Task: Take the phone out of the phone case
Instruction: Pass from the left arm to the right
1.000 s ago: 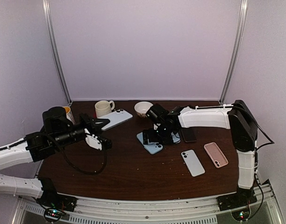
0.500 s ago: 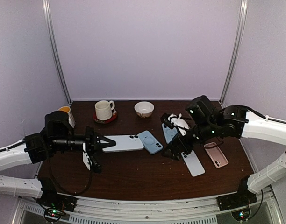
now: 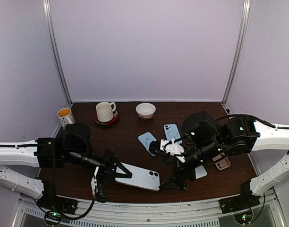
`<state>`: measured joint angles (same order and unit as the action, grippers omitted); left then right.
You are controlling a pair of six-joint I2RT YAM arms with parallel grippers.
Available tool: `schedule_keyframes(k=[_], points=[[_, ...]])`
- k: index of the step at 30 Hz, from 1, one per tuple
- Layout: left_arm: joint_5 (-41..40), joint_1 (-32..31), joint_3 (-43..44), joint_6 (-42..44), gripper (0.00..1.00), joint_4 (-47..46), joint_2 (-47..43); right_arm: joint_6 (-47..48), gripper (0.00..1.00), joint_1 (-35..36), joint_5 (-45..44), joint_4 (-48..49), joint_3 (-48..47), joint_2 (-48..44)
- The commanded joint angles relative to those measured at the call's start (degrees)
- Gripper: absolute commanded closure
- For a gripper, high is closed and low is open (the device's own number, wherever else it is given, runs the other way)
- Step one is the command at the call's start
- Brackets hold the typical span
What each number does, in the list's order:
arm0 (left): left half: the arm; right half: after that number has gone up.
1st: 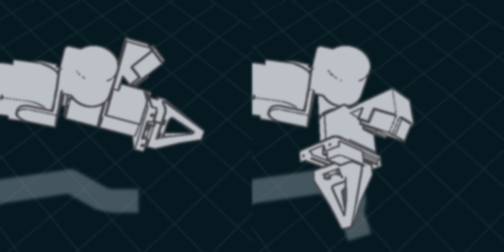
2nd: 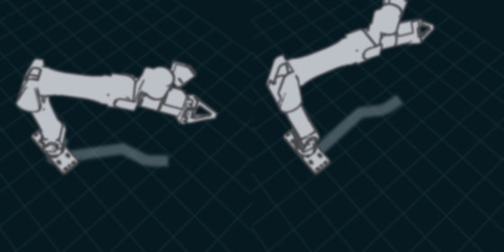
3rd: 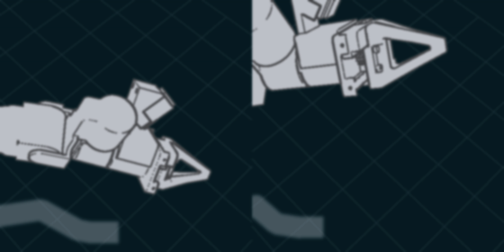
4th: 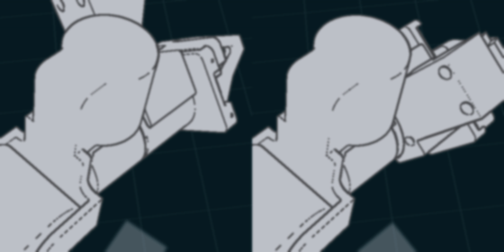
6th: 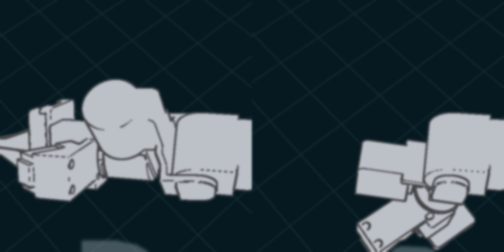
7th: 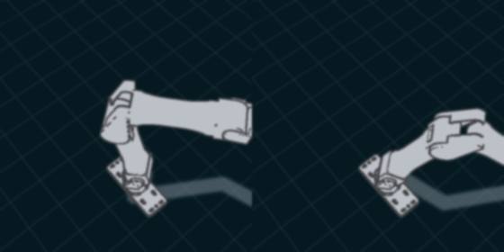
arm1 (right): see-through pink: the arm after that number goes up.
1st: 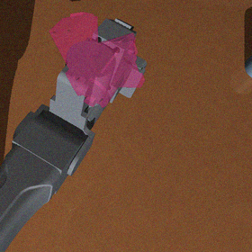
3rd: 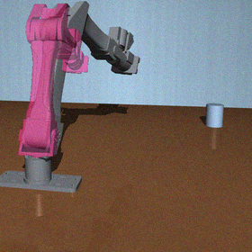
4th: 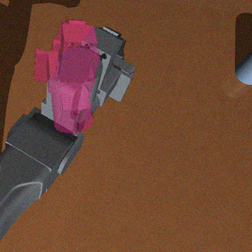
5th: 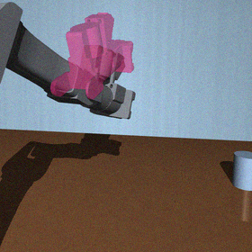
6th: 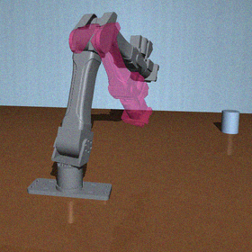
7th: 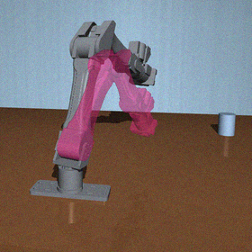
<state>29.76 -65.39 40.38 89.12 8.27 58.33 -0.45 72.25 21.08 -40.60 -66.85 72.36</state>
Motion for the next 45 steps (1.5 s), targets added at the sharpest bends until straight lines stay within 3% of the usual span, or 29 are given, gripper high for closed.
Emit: schedule_keyframes(k=[1, 21, 26, 27, 28, 35, 39, 45], points=[[1.7, -1.6, 4.2, 1.7, 1.0, -4.7, 2.2, -2.4, 0.0, 2.5, -2.2, 2.9, -1.9, 1.9], [2.4, -4.5, 6.2, 0.9, 1.0, -9.6, 7.5, -6.8, 0.01, 6.7, -7.6, 13.7, -1.2, 8.9], [1.6, -4.7, 6.4, 0.7, 1.0, -9.3, 7.4, -7.1, 0.17, 7.1, -4.3, 15.9, -0.5, 9.5], [1.4, -4.7, 6.4, 0.7, 1.0, -9.3, 7.5, -7.1, 0.33, 7.2, -3.3, 16.7, -0.1, 9.3], [1.2, -4.7, 6.5, 0.6, 1.0, -9.2, 7.6, -7.2, 0.38, 7.3, -2.9, 16.8, 0.1, 9.3], [-0.6, -4.7, 5.1, -0.4, 1.0, -9.4, 6.8, -9.3, 0.45, 7.6, -4.0, 18.5, 2.4, 7.9], [-2.3, -4.7, 0.9, -5.7, 0.74, -14.7, 4.9, -11.0, 0.47, 7.6, -6.5, 20.7, 5.9, 4.8], [-7.5, -4.7, -4.4, -13.9, 0.6, -17.7, 0.8, -13.9, 0.49, 7.6, -12.2, 20.9, 10.7, -0.4]])
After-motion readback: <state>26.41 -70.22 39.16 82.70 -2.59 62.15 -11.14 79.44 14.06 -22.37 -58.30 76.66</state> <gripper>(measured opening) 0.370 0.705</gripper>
